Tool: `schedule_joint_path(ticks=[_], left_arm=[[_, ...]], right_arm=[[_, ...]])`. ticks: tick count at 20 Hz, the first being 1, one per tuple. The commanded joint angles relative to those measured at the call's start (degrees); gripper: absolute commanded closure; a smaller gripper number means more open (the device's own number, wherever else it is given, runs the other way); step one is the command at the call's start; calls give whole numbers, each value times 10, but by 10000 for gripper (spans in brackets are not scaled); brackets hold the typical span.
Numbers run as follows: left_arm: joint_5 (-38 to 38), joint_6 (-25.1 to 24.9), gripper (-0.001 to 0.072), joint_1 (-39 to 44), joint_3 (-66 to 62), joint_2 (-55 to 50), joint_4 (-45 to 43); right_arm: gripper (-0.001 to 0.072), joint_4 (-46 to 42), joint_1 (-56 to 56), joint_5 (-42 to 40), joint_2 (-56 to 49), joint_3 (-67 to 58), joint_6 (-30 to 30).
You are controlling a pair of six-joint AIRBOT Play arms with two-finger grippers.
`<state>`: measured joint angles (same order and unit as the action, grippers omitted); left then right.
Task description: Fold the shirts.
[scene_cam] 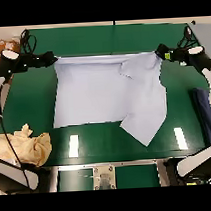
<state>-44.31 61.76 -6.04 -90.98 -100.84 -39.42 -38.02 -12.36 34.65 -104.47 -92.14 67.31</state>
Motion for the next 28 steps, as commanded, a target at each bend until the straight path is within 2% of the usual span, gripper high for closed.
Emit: schedule_joint_path(ticks=[1,3,7,10,16,20,21,22,23,26,27,28], left_arm=[[0,-2,685,-1,-11,-3,0],[-56,9,685,-1,-11,-3,-30],[-207,89,685,-1,-11,-3,-165],[-259,114,685,-1,8,-2,-186],[-226,129,685,7,82,-2,-185],[-212,129,684,24,88,-2,-186],[-216,135,671,26,88,-2,-188],[-230,149,354,26,86,-2,-188],[-253,168,172,25,78,-2,-191],[-376,219,172,4,31,0,-209],[-415,236,242,-5,23,5,-219],[-448,237,468,-14,24,17,-226]], right_arm=[[687,0,0,11,-14,-34,2],[688,-39,-8,67,-14,-34,2],[688,-132,-43,247,-14,-34,2],[689,-200,-50,324,-14,-28,2],[689,-228,-50,305,-14,44,1],[687,-224,-49,303,-14,51,2],[637,-222,-49,308,-13,50,2],[434,-226,-50,321,-10,45,13],[340,-235,-52,341,-5,35,26],[341,-283,-63,401,32,9,68],[350,-292,-70,417,52,10,80],[408,-292,-78,436,70,15,90]])
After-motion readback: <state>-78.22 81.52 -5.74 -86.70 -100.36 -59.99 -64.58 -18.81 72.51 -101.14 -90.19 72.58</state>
